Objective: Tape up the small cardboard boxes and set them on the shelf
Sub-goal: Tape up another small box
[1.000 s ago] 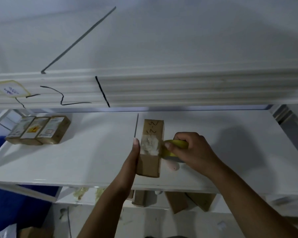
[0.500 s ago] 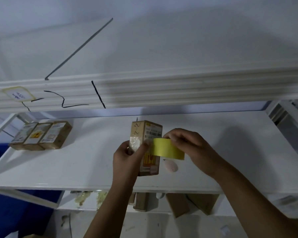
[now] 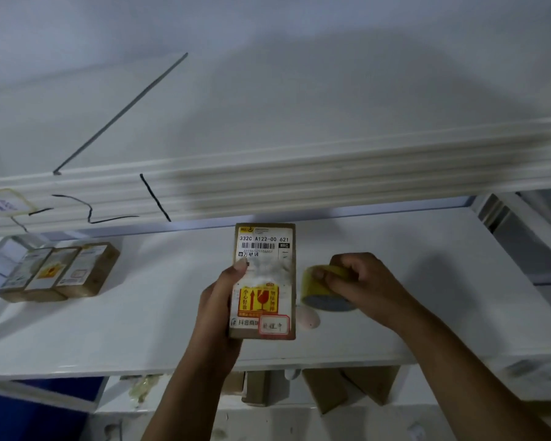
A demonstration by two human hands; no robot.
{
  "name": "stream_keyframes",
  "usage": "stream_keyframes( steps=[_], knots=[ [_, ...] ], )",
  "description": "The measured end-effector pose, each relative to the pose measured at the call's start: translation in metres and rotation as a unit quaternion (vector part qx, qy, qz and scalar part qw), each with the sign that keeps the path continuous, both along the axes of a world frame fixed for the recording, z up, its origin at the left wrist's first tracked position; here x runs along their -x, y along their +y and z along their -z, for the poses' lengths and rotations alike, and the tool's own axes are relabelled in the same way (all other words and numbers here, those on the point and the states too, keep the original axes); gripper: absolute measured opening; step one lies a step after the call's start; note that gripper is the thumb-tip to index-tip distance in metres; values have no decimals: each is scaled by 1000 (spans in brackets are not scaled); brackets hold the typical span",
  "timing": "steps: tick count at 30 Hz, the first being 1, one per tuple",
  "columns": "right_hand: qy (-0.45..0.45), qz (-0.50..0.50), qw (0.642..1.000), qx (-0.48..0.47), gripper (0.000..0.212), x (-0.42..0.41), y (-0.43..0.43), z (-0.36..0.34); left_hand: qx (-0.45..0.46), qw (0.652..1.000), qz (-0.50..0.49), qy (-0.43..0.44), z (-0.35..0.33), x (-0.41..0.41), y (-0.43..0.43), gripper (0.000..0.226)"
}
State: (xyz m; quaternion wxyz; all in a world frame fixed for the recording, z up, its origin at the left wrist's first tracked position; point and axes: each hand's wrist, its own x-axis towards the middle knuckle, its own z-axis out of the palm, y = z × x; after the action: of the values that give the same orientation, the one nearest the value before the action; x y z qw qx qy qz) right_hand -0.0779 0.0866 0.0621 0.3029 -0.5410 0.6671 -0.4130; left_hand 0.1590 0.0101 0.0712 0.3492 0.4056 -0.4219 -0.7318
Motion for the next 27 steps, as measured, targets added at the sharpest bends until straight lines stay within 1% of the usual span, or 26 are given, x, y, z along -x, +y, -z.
stream_keyframes(
  steps=[2, 4, 5, 7, 9, 10, 13, 15, 17, 18, 19, 20, 21, 22, 23, 24, 26, 27],
  knots=[
    [-2, -4, 1000, -13, 38, -2, -4, -4, -44, 997, 34, 52, 7, 7, 3, 49],
    [2, -11, 1000, -19, 35, 0, -6, -9, -56, 995, 59, 66, 11, 8, 1, 52],
    [1, -8, 1000, -19, 35, 1, -5, -9, -41, 996, 67, 50, 13, 8, -3, 55],
    [6, 10, 1000, -21, 34, -1, -4, -4, 32, 997, 63, -35, 19, 9, -8, 58],
    [39, 37, 998, -21, 37, -7, -3, 4, 125, 981, 47, -143, 26, 11, -9, 58],
    [58, 46, 997, -24, 38, -12, -3, 8, 150, 972, 40, -176, 28, 13, -9, 60],
    [98, 61, 993, -38, 36, -23, -5, 16, 155, 963, 42, -216, 29, 18, -7, 77],
    [119, 61, 990, -39, 30, -29, -6, 17, 170, 950, 41, -257, 28, 19, -8, 96],
    [125, 42, 991, -30, 25, -34, -5, 13, 150, 951, 52, -265, 28, 20, -7, 112],
    [117, 28, 993, -20, 23, -34, -5, 12, 130, 956, 55, -257, 28, 19, -5, 114],
    [96, 8, 995, -13, 24, -33, -4, 9, 110, 962, 49, -247, 27, 17, -4, 109],
    [46, -12, 999, -7, 26, -29, -4, 7, 89, 969, 37, -227, 27, 15, -4, 103],
    [-38, -29, 999, -7, 29, -22, -3, 4, 70, 977, 24, -198, 27, 11, -4, 95],
    [-134, -43, 990, -10, 30, -14, -2, 1, 53, 986, 15, -160, 27, 7, -5, 87],
    [-209, -61, 976, -4, 33, -9, -1, -2, 40, 992, 13, -120, 26, 3, -6, 78],
    [-251, -88, 964, 10, 38, -5, -2, -1, 32, 996, 18, -87, 24, 1, -7, 69],
    [-284, -134, 949, 32, 51, -7, -3, 5, 17, 998, 33, -57, 20, -1, -7, 60],
    [-292, -133, 947, 38, 56, -10, -5, 7, 2, 998, 36, -46, 19, -2, -8, 57]
  ],
)
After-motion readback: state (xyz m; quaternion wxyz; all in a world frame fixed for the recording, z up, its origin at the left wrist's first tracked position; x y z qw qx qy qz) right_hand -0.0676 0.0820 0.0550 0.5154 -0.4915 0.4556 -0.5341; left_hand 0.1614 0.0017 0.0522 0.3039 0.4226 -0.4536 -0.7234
